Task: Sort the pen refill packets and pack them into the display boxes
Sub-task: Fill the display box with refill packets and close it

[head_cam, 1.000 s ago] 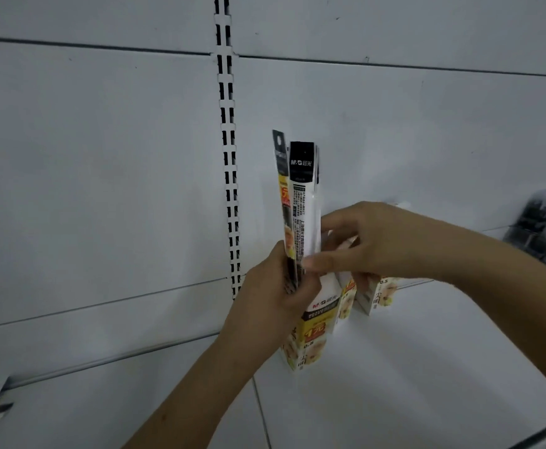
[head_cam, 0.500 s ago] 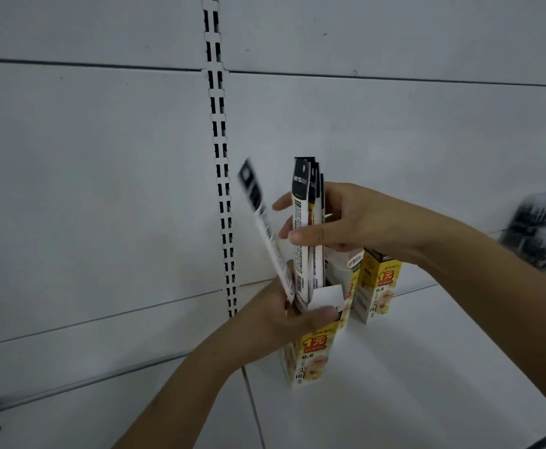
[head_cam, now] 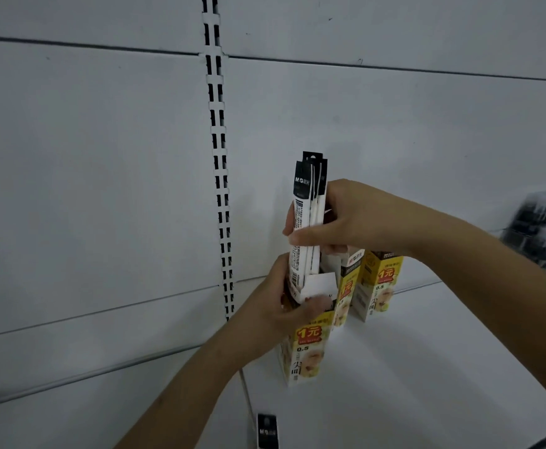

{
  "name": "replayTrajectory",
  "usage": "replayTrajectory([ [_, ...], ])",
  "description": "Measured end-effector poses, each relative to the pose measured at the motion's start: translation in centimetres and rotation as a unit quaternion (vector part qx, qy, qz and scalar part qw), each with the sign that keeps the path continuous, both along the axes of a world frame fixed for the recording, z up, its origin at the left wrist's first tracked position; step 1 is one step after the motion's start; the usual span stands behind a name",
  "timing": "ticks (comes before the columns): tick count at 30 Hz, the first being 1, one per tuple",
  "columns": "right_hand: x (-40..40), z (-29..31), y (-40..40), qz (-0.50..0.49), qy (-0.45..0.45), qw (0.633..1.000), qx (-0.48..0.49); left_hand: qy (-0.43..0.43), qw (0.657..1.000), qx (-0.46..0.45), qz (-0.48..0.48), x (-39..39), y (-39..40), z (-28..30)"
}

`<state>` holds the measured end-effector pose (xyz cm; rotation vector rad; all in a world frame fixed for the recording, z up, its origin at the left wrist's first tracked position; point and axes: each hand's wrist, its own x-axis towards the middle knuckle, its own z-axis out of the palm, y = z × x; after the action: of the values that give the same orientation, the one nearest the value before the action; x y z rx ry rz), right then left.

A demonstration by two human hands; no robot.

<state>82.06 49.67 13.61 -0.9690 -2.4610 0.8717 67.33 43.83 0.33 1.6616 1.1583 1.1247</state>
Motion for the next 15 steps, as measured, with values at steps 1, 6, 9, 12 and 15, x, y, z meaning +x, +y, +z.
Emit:
replayTrajectory([
  [1, 0.0, 0.0, 0.2, -0.002, 0.009, 1.0, -0.014, 0.01, 1.0, 0.002, 0.005, 0.0, 0.0, -0.1],
  [6, -0.1, 0.1, 0.4, -0.017, 0.117, 0.991, -0.06, 0.014, 0.999, 0.007, 0.03, -0.6, 0.5, -0.5],
  [9, -0.2, -0.1, 0.6, -0.015, 0.138, 0.988, -0.062, 0.026, 0.999, 0.005, 0.024, -1.0, 0.8, -0.4],
  [12, -0.3, -0.5, 0.5, 0.004, 0.116, 0.991, -0.068, 0.033, 0.999, 0.001, 0.006, -1.1, 0.8, -0.1],
  [15, 0.0, 0.0, 0.5, 0.003, 0.065, 0.997, -0.044, 0.035, 0.999, 0.003, -0.006, -1.2, 1.1, 0.0],
])
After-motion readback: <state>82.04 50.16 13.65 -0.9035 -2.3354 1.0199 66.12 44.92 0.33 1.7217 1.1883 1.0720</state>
